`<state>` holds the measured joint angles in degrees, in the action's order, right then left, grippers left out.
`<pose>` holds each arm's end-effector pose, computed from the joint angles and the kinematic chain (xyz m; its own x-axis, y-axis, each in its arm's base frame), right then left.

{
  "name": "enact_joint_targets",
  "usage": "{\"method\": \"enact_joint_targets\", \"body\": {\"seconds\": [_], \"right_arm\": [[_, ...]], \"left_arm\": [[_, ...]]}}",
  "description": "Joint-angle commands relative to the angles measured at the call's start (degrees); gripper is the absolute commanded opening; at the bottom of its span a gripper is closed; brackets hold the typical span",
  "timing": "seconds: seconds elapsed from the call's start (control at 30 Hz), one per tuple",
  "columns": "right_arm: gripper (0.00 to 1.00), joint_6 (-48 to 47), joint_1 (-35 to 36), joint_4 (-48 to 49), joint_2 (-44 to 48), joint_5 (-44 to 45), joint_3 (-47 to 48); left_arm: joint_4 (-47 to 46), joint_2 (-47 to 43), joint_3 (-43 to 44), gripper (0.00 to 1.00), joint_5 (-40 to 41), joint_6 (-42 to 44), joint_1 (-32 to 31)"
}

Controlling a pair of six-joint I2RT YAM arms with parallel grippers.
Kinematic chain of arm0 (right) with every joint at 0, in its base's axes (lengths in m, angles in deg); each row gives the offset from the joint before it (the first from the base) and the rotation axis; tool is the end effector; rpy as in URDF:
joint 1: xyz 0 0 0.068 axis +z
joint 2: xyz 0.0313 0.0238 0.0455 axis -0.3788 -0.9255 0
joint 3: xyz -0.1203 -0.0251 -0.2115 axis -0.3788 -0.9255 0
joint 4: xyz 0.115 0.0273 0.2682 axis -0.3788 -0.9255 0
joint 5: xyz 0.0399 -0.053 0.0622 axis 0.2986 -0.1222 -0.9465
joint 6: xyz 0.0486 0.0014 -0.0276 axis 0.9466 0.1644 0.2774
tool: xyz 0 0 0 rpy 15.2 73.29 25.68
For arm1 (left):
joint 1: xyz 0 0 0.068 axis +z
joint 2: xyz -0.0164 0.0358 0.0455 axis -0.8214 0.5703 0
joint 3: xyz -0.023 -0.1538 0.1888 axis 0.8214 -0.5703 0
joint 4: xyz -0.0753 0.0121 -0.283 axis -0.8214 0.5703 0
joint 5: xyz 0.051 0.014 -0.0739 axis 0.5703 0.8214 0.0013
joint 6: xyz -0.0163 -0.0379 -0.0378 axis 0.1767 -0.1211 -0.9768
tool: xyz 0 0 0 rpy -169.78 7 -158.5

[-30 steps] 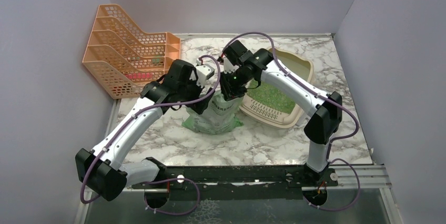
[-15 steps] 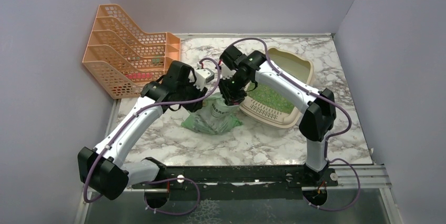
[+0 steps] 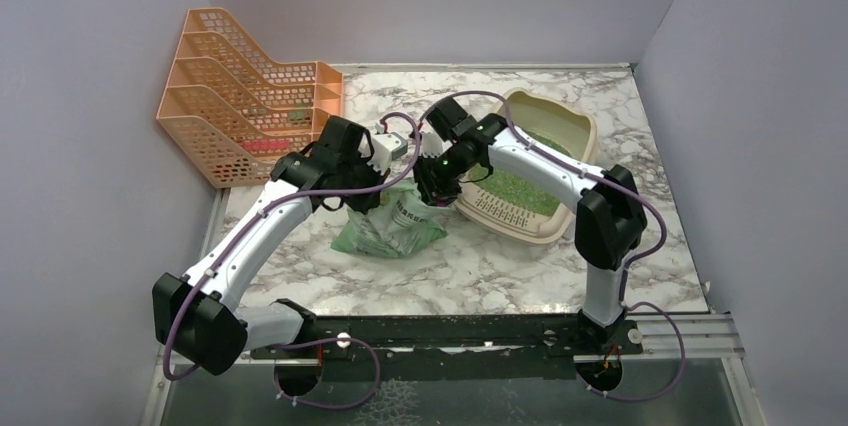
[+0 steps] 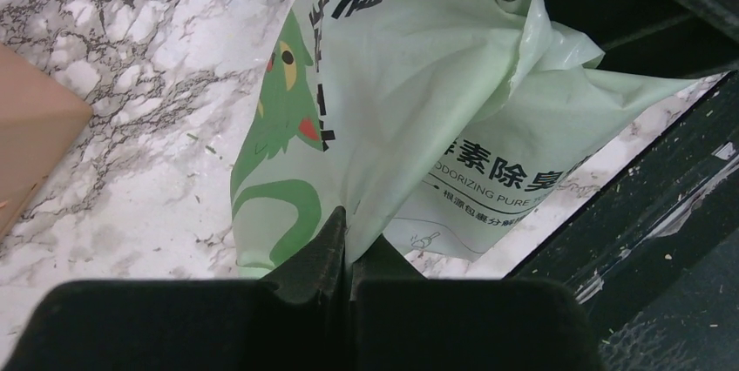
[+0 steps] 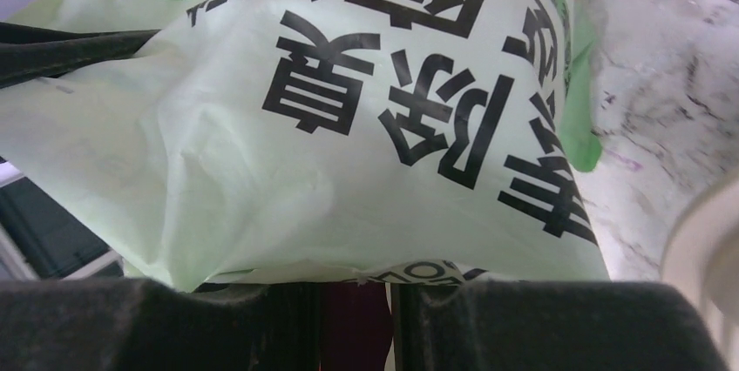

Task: Fill the litter box with clean litter
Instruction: 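Scoop the cat litter from the cat litter bag.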

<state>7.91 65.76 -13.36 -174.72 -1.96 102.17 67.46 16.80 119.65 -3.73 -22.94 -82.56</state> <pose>0.2962 0.3097 0.2241 -0.8958 -0.4100 -0.1718 -0.4239 0.6717 0.6076 0.2517 -0.1422 0.2748 -0.5938 0.5208 -0.6134 0.7156 0.6903 -0.1066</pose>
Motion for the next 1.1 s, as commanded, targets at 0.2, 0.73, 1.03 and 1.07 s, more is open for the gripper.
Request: {"method": "enact_joint_targets", "body": {"seconds": [0.2, 0.73, 1.03, 1.07], "right_arm": [[0.01, 8.2, -4.2, 36.1, 9.5, -27.4, -16.1], [0.01, 39.6, -15.1, 91.3, 20.6, -38.6, -43.0], [0.01, 41.1, -18.7, 91.9, 25.4, -37.8, -47.2], [0.01, 41.1, -19.2, 91.7, 26.1, -37.7, -47.6]], "left_arm": [[-6.9, -0.2, 1.9, 0.00, -4.6, -0.8, -0.1], [-10.9, -5.8, 0.0, 0.00, 0.7, -2.0, -0.1], [-11.2, -8.1, -2.8, 0.00, 0.7, -1.3, -0.1], [-11.3, -8.4, -3.0, 0.00, 0.8, -1.2, 0.0]]}}
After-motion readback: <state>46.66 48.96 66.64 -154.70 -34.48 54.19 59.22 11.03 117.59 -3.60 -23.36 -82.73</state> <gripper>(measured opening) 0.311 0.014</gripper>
